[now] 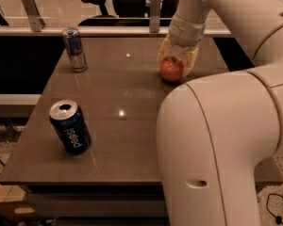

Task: Move apple near pepsi can

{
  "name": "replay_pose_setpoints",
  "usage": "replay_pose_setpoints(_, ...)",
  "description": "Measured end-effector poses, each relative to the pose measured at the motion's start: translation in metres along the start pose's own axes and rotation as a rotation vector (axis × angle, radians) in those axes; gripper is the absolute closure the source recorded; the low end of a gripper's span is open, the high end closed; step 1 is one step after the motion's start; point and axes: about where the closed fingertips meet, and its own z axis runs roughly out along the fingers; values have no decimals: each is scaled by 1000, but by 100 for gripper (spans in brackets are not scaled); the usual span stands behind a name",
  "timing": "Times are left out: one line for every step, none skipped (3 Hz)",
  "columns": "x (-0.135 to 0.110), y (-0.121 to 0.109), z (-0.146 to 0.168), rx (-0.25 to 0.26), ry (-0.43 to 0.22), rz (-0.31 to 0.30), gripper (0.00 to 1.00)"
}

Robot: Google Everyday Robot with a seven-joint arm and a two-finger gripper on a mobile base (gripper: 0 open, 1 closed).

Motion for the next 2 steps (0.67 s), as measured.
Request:
replay_pose_setpoints(4,-5,3,13,11,0,88)
replay_pose_setpoints(4,-5,3,15,13,0,100)
